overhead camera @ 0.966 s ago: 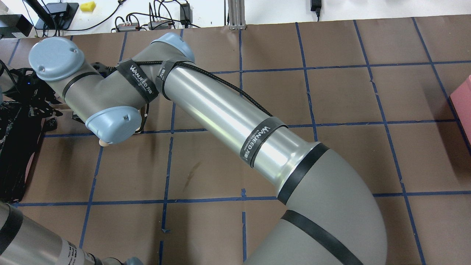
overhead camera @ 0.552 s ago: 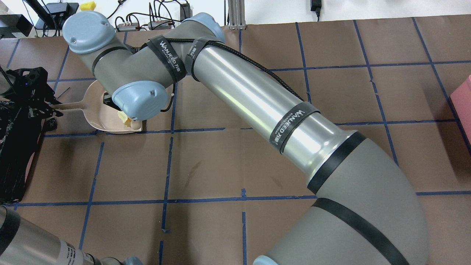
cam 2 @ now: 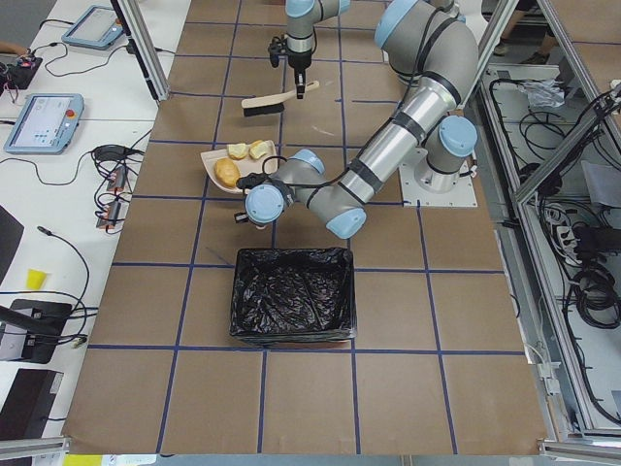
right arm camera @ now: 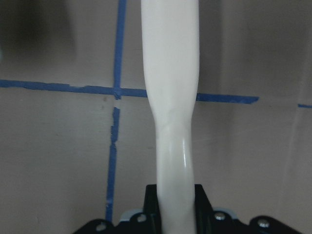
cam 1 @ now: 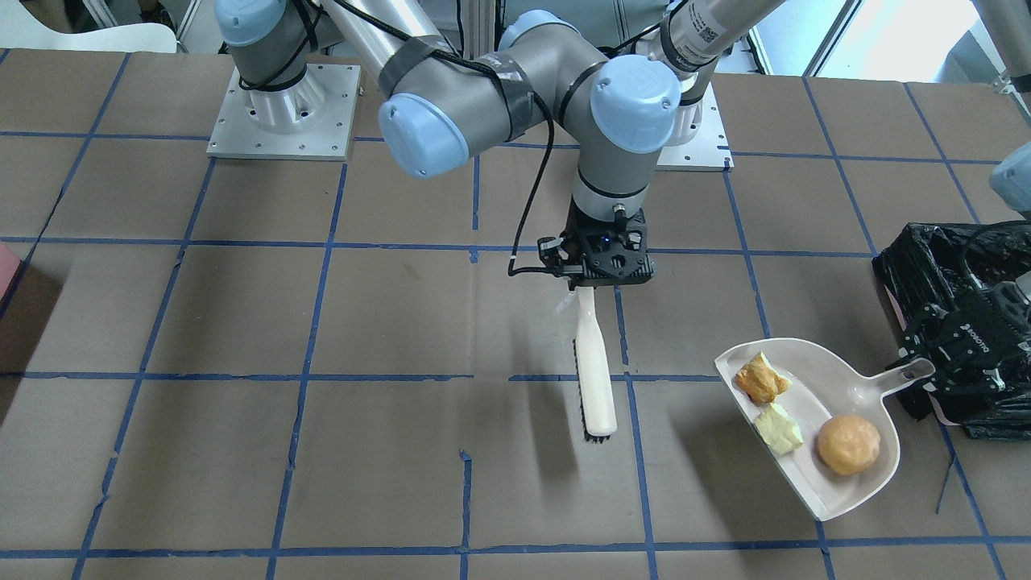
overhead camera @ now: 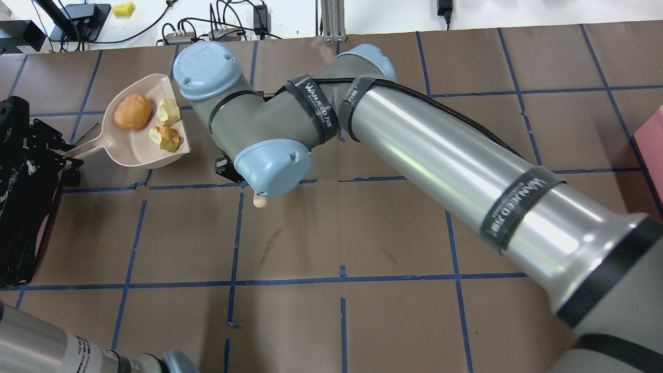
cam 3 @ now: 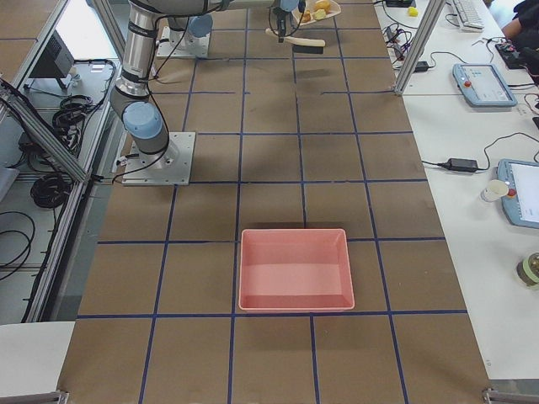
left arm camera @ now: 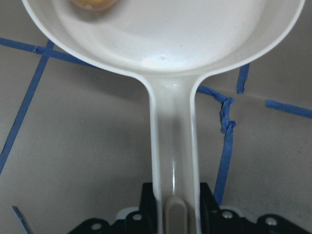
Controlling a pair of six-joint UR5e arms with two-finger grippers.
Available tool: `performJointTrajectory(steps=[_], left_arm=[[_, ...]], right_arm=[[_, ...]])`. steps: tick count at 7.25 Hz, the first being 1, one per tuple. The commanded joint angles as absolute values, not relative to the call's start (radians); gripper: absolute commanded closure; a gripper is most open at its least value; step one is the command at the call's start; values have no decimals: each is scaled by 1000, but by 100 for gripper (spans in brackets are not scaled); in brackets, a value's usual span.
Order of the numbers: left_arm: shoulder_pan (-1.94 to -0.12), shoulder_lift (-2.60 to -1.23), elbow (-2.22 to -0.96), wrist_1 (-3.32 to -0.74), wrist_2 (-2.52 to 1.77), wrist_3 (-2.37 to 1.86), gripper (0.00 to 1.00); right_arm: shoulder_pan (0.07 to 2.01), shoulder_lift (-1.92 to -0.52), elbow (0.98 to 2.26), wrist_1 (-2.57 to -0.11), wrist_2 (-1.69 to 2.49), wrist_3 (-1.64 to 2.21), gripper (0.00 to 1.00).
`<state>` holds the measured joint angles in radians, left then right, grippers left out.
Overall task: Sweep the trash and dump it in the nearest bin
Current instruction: 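Lift the loaded dustpan over the black bin with the left gripper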
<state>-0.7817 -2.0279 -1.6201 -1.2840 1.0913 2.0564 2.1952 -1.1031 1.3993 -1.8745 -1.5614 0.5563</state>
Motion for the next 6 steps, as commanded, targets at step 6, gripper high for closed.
performJointTrajectory(steps=[6], left_arm=[[-539, -1829, -1585, -1416, 1162, 2060, 100]], right_arm=[[2180, -1624, 2044, -1978, -1560, 554, 90]])
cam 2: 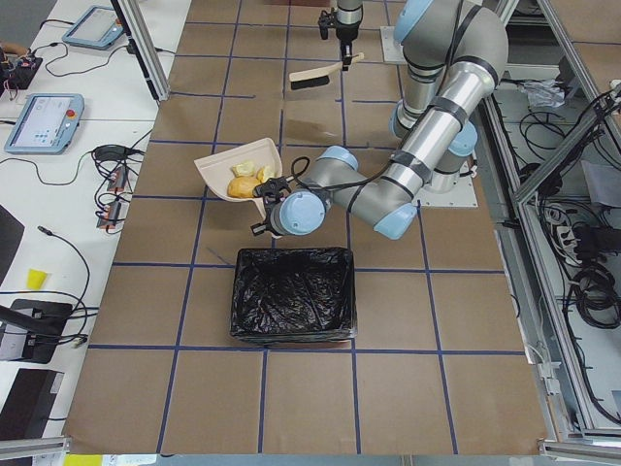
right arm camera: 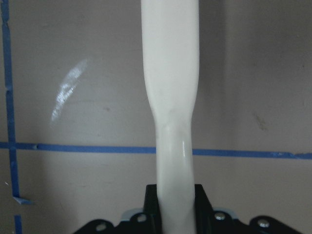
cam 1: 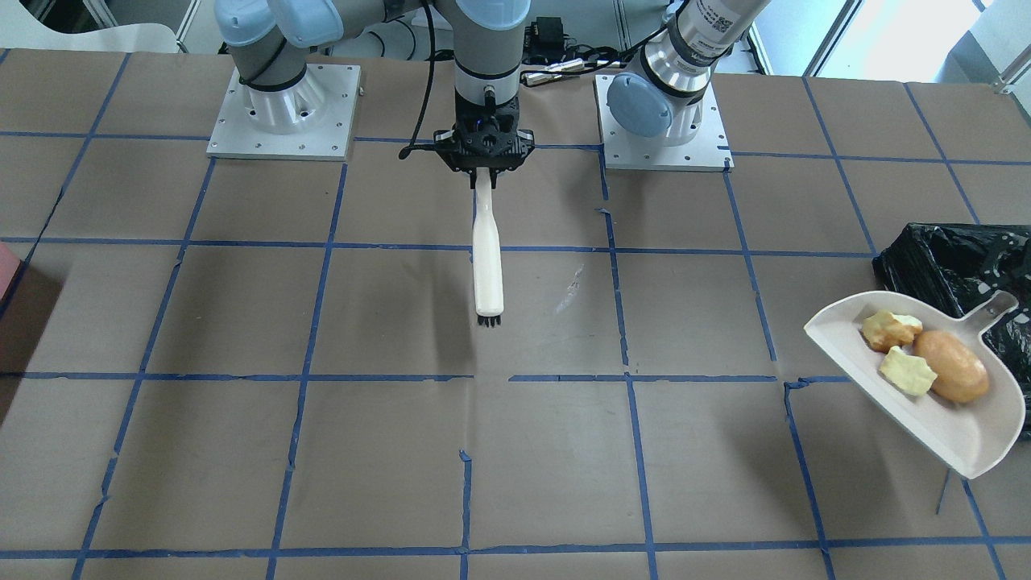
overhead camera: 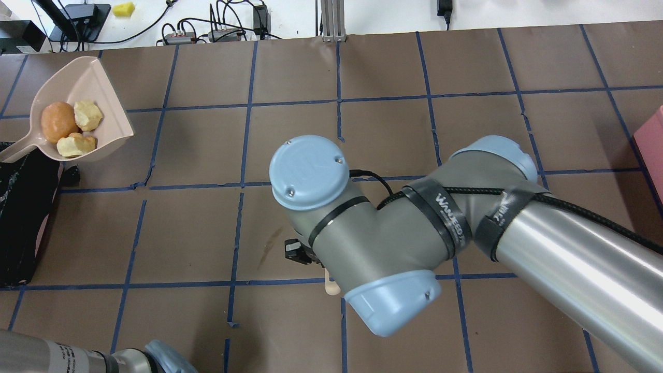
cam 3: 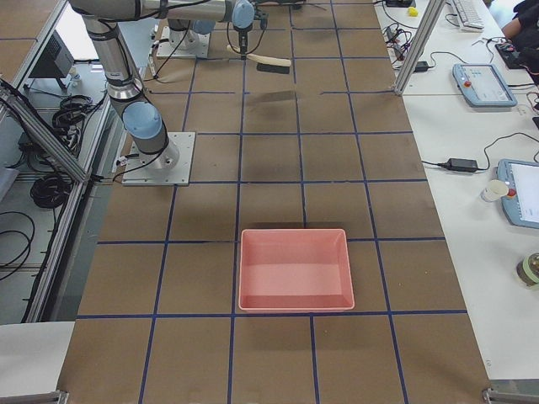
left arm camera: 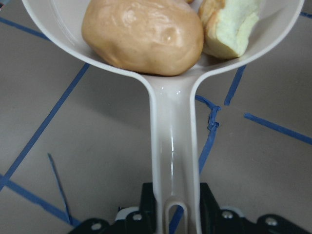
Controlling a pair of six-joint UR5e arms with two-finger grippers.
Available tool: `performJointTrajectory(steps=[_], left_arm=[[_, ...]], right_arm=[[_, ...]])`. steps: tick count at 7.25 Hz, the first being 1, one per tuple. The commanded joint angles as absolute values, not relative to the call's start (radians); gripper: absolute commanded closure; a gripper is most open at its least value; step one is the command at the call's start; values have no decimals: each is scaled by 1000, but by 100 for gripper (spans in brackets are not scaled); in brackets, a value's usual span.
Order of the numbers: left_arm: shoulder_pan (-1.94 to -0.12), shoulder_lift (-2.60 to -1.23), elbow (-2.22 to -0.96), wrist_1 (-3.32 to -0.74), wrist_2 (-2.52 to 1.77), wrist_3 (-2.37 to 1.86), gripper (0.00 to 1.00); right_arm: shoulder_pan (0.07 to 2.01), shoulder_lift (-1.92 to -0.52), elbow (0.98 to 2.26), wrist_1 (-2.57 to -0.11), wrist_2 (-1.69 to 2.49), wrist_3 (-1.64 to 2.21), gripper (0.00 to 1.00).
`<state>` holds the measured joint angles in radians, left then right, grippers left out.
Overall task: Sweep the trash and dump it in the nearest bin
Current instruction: 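Lift the loaded dustpan over the black bin with the left gripper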
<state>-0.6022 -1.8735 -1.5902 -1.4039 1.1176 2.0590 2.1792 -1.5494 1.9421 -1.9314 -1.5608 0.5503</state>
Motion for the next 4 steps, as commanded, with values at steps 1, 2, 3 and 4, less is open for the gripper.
performJointTrajectory(steps=[1, 2, 3, 4], left_arm=[[-484, -1794, -1575, -1419, 1189, 2063, 100], [-436, -1786, -1572, -1417, 1230, 2075, 100], [-369, -1789, -1571, -1410, 1256, 2077, 100], [-312, -1804, -1553, -1387, 1261, 2123, 100]], right_arm=[[2183, -1637, 2125, -2071, -1559, 567, 90], [2181, -1634, 2176, -2180, -1549, 555, 90], [2172, -1634, 2172, -2204, -1551, 552, 90], [2172, -1634, 2177, -2195, -1555, 543, 90]])
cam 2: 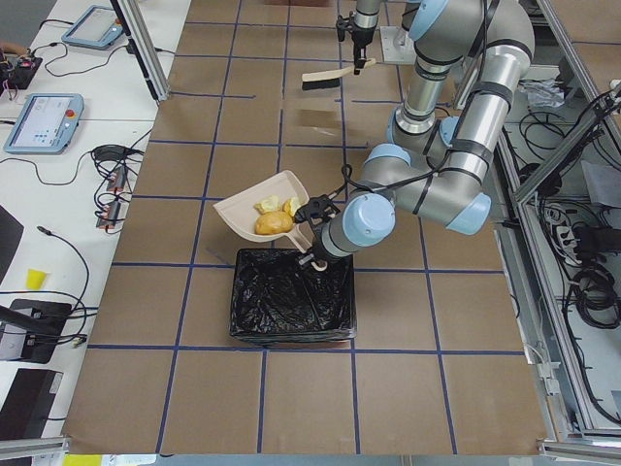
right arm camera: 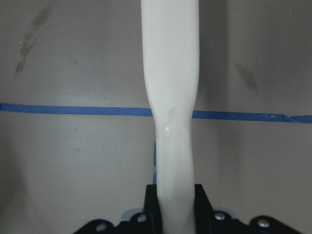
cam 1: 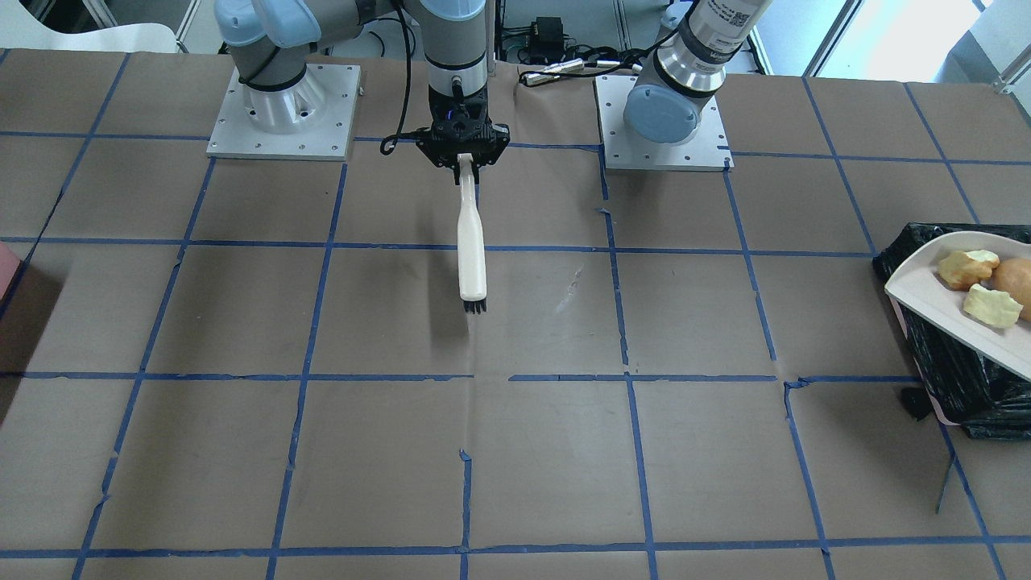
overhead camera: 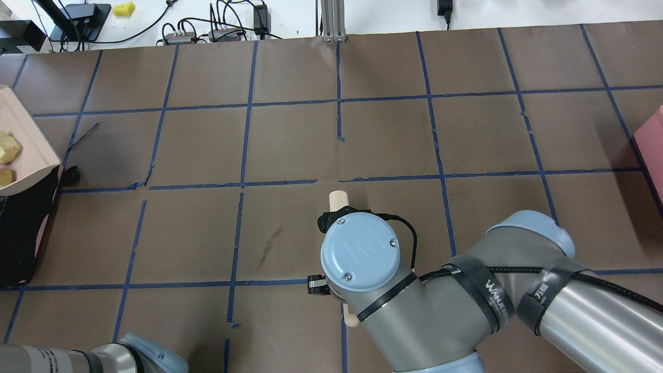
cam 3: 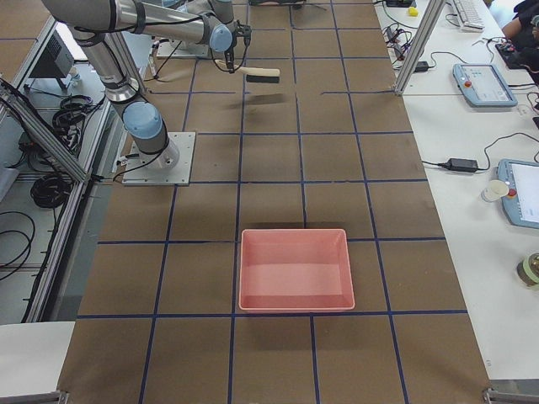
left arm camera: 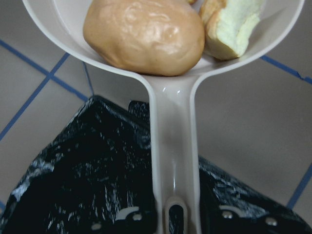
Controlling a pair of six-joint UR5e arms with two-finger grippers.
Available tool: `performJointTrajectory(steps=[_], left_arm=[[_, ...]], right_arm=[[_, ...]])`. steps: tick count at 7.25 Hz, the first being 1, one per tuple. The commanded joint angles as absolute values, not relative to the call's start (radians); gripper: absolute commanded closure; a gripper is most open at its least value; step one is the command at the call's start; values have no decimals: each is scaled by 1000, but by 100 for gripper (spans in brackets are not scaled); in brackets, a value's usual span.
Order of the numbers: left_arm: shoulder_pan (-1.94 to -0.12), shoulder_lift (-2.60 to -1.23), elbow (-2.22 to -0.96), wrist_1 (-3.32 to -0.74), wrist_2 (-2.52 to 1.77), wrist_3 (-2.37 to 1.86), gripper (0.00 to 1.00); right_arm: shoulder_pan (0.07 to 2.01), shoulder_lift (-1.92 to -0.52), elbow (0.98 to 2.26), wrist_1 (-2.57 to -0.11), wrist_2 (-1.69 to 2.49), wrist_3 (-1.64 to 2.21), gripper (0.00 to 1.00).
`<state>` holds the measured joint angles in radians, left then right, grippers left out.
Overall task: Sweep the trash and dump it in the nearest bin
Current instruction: 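Lift the loaded dustpan over the black bin with the left gripper, then tip the dustpan over the bin to dump the trash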
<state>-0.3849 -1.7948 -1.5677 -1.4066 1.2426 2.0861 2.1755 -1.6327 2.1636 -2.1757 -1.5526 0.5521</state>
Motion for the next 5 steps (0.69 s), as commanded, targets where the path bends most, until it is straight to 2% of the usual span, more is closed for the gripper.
performJointTrajectory(steps=[1, 3, 5], left_arm=[[-280, -1812, -1511, -1403, 1273, 2141, 100], [-268, -1839, -1442, -1356, 1367, 2141, 100], [-271, -1870, -1410, -1280, 1445, 2172, 100]], right_arm=[[2171, -1611, 2177, -2207, -1543, 545, 89], [2171, -1519, 2175, -2270, -1554, 545, 89], [2171, -1514, 2178, -2267, -1560, 534, 89]])
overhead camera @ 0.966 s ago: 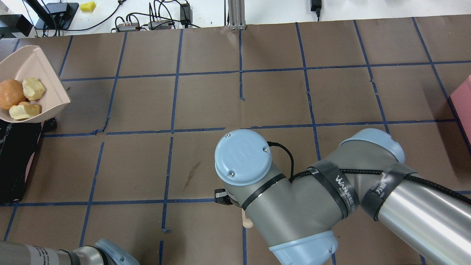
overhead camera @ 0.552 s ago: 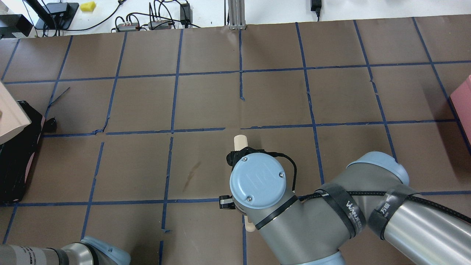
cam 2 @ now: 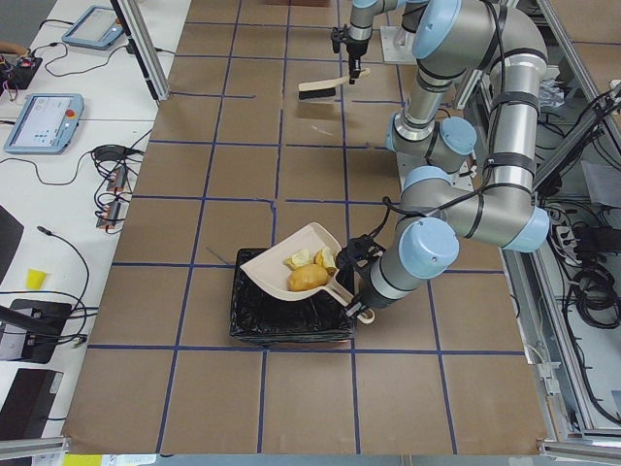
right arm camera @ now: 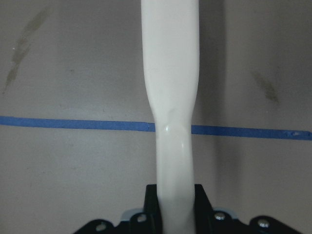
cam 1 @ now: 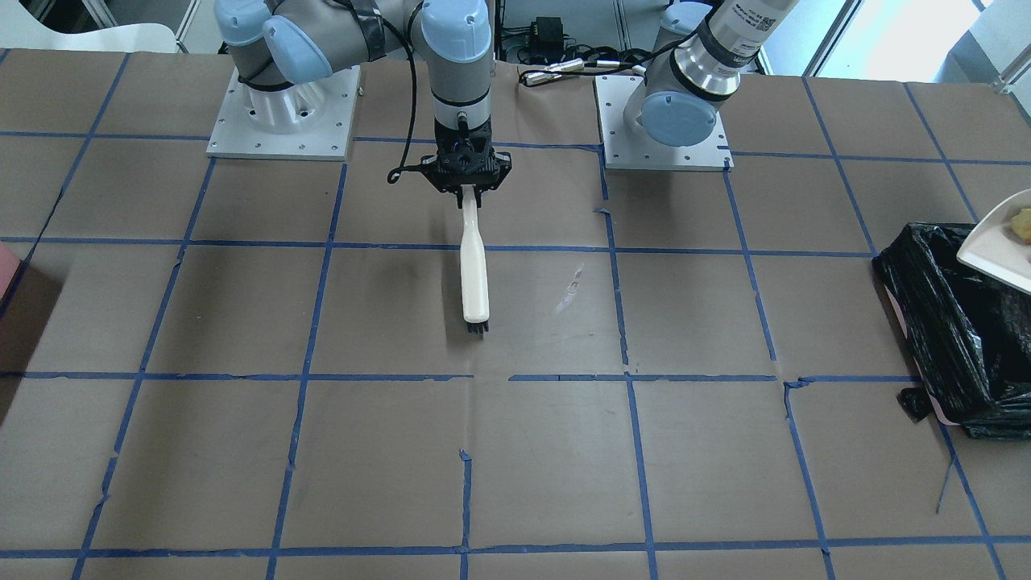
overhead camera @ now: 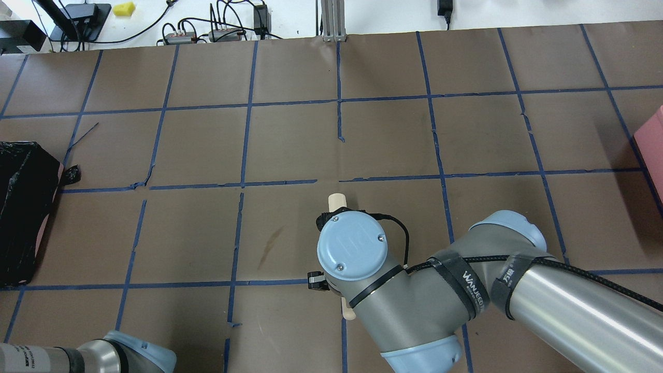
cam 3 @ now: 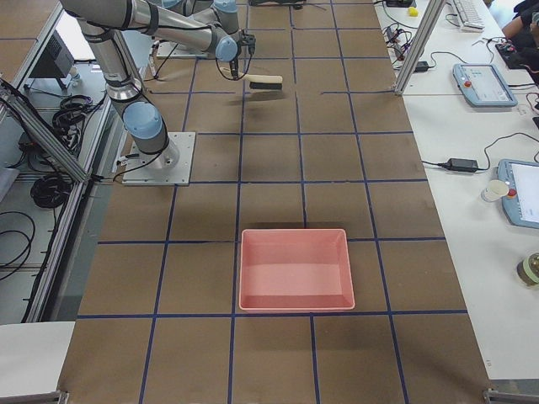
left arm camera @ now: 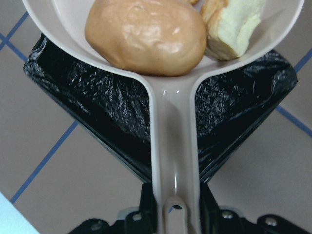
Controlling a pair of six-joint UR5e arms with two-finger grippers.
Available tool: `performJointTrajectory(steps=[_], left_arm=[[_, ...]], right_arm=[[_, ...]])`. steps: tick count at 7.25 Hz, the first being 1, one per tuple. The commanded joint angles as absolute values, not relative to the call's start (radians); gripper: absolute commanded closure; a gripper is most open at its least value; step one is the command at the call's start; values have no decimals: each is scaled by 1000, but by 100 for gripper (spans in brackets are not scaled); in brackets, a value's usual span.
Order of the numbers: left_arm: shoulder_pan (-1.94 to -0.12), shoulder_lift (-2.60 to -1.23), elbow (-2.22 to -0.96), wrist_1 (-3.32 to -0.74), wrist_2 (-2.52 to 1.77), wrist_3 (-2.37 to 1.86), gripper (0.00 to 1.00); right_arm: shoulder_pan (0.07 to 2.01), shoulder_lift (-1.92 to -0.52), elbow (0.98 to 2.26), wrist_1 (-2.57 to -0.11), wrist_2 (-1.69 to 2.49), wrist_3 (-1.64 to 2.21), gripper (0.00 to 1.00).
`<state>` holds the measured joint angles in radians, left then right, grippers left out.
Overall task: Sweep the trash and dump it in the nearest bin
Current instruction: 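Tip the dustpan over the bin to dump the trash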
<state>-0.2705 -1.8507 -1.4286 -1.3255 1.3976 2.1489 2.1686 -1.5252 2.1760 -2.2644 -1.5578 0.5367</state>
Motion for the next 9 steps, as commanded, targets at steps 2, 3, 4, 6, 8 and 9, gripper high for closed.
performJointTrajectory(steps=[2, 3, 4, 6, 8, 9], left_arm=[[-294, -1876, -1411, -1194, 1558, 2181, 100], [-325, -1879, -1413, -1168, 1610, 2180, 100], [-351, -1888, -1407, -1155, 1671, 2175, 100], [-417, -1901, -1399, -1144, 1843, 2161, 100], [-426, -1902, -1397, -1134, 1859, 2155, 100], [-426, -1904, -1397, -1132, 1859, 2155, 100]], right_arm=[[2171, -1511, 2178, -2270, -1557, 538, 89], [2172, -1502, 2178, -2278, -1555, 541, 89], [2172, -1487, 2178, -2293, -1555, 545, 89], [2174, -1483, 2178, -2296, -1560, 546, 89], [2174, -1483, 2178, -2296, -1560, 548, 88], [2174, -1483, 2178, -2298, -1559, 552, 88]])
